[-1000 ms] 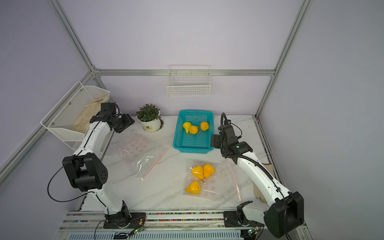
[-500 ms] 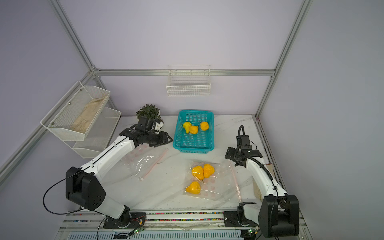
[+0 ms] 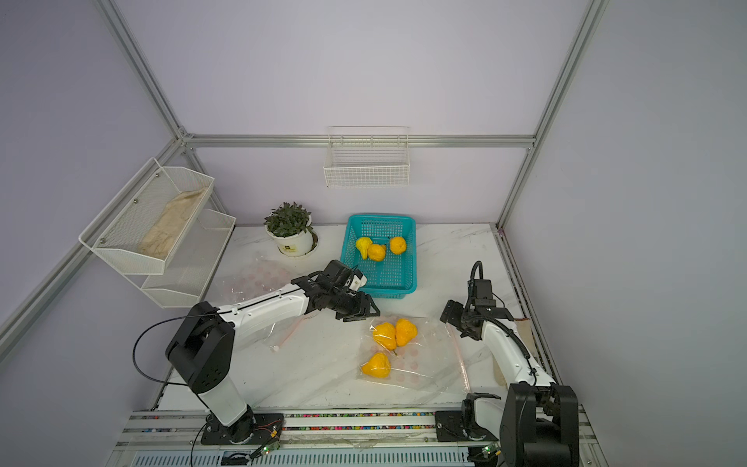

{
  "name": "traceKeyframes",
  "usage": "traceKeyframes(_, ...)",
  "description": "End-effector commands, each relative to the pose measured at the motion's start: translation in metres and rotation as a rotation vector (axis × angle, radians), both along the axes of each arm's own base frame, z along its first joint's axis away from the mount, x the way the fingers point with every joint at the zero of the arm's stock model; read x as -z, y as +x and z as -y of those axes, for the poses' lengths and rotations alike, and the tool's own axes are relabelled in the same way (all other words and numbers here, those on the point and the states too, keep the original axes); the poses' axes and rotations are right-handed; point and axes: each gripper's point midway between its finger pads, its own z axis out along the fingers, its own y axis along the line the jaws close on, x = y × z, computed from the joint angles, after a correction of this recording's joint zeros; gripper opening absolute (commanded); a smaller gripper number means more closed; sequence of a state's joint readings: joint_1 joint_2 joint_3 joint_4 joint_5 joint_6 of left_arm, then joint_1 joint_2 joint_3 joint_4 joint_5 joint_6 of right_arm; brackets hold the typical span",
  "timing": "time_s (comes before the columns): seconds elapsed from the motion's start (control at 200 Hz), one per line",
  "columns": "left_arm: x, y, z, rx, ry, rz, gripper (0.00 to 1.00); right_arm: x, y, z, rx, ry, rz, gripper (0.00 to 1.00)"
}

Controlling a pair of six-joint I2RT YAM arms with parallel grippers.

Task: Open the zip-top bag and take out the pear
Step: Pick up the zipper food storage bag at the center of the board.

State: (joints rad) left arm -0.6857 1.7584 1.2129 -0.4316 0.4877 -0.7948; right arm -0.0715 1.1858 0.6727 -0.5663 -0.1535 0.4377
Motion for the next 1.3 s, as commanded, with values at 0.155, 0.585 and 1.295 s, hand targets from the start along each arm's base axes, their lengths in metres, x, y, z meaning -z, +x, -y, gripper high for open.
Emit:
traceKeyframes(0.155,0.011,0.012,0.016,-0.023,-0.047,0.003,0.36,0.016,0.002,-0.022,-0.045,0.13,-0.005,0.73)
traceKeyframes(0.585,0.017,0.015,0.012,-0.044,-0.026,0.017,0.0,-0.006,0.004,-0.058,-0.163,0.321,0.124,0.67)
traceKeyframes(1.295,-0.084,0.012,-0.1,-0.227,0.082,0.255,0.0,-0.06,-0.009,-0.107,-0.263,0.415,0.166,0.0)
